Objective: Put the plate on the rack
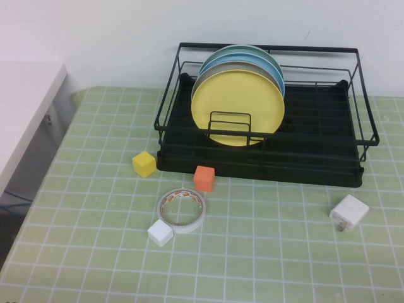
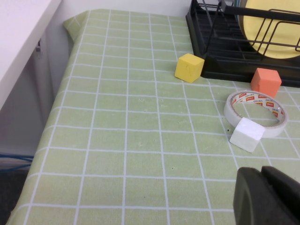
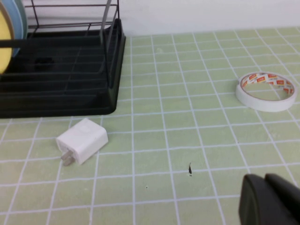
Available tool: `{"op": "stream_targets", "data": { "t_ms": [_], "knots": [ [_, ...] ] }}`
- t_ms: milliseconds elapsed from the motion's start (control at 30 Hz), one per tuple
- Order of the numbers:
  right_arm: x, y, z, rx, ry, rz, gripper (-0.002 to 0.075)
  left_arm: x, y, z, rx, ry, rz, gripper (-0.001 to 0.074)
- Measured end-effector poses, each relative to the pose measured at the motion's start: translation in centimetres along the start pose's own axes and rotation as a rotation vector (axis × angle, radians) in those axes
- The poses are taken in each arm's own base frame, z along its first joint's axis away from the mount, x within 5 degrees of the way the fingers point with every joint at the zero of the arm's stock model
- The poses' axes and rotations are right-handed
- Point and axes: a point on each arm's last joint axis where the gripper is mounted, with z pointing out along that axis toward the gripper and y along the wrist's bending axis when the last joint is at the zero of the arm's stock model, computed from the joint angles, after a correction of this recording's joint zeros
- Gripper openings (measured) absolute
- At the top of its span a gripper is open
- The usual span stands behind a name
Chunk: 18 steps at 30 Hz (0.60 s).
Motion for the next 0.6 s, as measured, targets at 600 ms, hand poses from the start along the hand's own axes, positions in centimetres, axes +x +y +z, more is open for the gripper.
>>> {"op": "stream_targets", "data": {
  "t_ms": [600],
  "knots": [
    [-0.03, -0.22, -0.03, 0.025, 0.003, 0.020, 0.0000, 0.00, 0.00, 0.00, 0.000, 0.000, 0.000, -0.0001]
  ]
}}
